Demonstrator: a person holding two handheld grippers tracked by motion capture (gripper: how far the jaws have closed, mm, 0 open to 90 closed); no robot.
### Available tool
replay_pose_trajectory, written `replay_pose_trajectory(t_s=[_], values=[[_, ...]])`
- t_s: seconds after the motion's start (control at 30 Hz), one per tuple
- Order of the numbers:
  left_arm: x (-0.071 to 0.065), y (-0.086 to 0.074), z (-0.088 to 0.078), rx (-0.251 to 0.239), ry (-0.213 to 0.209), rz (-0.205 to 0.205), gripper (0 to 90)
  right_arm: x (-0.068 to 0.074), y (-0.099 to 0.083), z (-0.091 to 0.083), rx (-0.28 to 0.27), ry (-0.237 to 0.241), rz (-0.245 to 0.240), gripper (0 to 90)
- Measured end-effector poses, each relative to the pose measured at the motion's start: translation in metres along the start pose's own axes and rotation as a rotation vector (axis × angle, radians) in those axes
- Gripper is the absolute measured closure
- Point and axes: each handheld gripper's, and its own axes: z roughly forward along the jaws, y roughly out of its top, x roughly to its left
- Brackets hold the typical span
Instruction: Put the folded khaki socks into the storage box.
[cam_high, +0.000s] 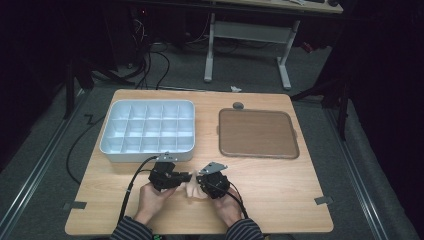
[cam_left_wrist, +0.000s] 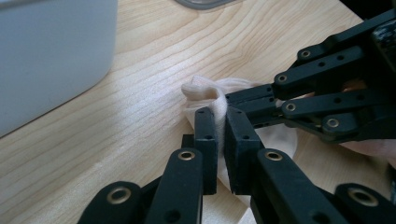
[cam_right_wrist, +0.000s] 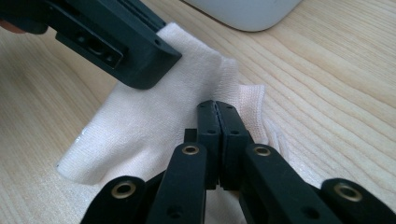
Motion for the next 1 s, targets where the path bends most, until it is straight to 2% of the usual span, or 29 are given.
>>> replay_pose_trajectory(t_s=[0.1,0.27,0.47,0.63,0.73,0.83,0.97,1.0], values=[[-0.001,0.0,-0.001,-0.006,-0.002,0.0,85.0,0.001,0.001,0.001,0.002,0.007,0.002,89.7],[-0.003,0.003,-0.003,-0.018,-0.001,0.024,85.2,0.004,0.005,0.004,0.014,0.014,-0.023,89.8],[-0.004,0.003,-0.006,-0.043,-0.005,0.033,85.4,0.007,0.01,0.01,0.012,0.051,-0.028,89.9],[-0.001,0.001,-0.006,-0.057,-0.007,0.013,85.5,0.009,0.012,0.012,0.014,0.059,-0.035,89.8],[0.001,0.001,-0.006,-0.051,0.021,-0.015,85.7,0.008,0.012,0.011,0.013,0.061,-0.029,89.5],[0.0,0.002,-0.006,-0.039,0.046,-0.012,85.8,0.008,0.013,0.009,0.003,0.053,-0.013,86.2],[0.001,0.002,-0.009,-0.038,0.054,-0.008,85.9,0.008,0.013,0.002,-0.016,0.039,-0.015,83.4],[0.001,0.002,-0.009,-0.035,0.058,-0.01,85.9,0.007,0.012,-0.006,-0.045,0.031,-0.006,82.2]])
